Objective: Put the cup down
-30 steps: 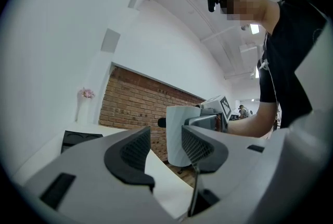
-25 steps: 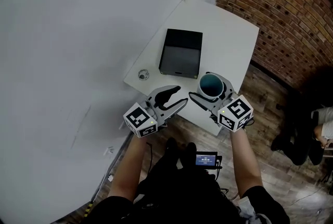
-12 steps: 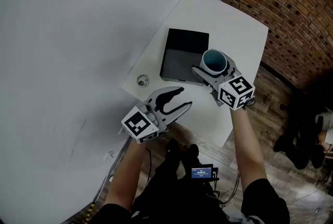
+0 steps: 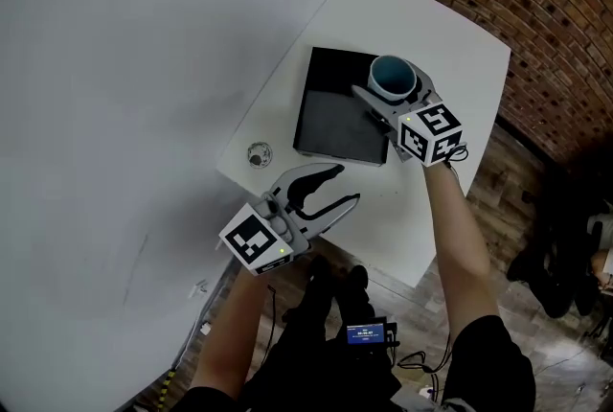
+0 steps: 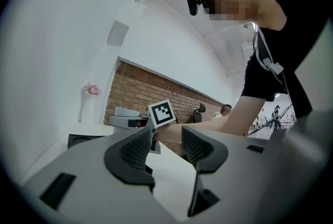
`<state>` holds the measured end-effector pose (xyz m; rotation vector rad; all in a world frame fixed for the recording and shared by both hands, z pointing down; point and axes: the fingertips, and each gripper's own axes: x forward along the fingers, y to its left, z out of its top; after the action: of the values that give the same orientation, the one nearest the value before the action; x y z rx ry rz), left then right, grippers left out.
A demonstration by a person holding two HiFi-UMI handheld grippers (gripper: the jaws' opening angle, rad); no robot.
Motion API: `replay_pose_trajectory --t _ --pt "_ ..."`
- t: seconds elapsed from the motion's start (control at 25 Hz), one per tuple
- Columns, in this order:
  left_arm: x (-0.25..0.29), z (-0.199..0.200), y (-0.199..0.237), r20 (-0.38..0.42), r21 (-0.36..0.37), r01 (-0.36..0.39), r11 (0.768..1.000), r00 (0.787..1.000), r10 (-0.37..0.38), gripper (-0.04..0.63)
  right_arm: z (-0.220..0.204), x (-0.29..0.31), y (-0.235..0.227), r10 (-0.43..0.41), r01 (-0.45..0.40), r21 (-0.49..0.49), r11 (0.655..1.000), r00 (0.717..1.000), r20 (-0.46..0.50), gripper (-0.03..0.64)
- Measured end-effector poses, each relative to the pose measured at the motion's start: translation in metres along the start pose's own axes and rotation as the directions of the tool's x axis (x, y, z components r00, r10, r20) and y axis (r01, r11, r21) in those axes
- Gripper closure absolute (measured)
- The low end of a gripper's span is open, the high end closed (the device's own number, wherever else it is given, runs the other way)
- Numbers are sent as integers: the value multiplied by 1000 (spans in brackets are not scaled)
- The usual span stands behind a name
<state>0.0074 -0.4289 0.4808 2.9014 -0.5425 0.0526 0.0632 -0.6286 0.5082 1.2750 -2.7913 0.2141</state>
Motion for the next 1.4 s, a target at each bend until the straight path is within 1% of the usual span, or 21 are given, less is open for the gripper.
replay_pose_trajectory --t 0.12,0.2,0.4,0.6,0.76,0.88,1.04,1.2,1.4 --pt "-5 -6 7 -20 -5 -15 1000 1000 15 402 -2 18 -13 -7 7 -14 1000 1000 3 207" --pt "-10 -9 11 -19 -9 -21 1000 1000 21 402 -4 29 -19 -10 10 -22 1000 1000 8 207" --pt "-12 -14 17 21 -23 -28 999 999 29 402 -12 49 -31 -18 18 -29 999 1000 5 207" --pt "-14 -15 18 23 -24 -36 999 999 37 402 -19 62 -37 -32 31 -41 999 999 -11 207" --pt "-17 -20 21 -9 -30 -53 998 999 53 402 -23 68 -41 -32 30 -51 998 999 -22 207" --pt "-20 -23 20 -7 -35 -55 998 998 55 402 -24 69 -39 -22 20 -71 997 999 -32 207" --pt "-16 -17 20 22 -39 -51 998 998 51 402 -28 68 -35 -11 3 -113 994 998 -69 207" --pt "-13 -14 18 22 -29 -42 999 999 42 402 -42 67 -37 -27 4 -149 989 988 -151 207" --pt "-17 -8 18 22 -25 -62 998 998 62 402 -45 62 -40 -47 27 -128 991 986 -157 206"
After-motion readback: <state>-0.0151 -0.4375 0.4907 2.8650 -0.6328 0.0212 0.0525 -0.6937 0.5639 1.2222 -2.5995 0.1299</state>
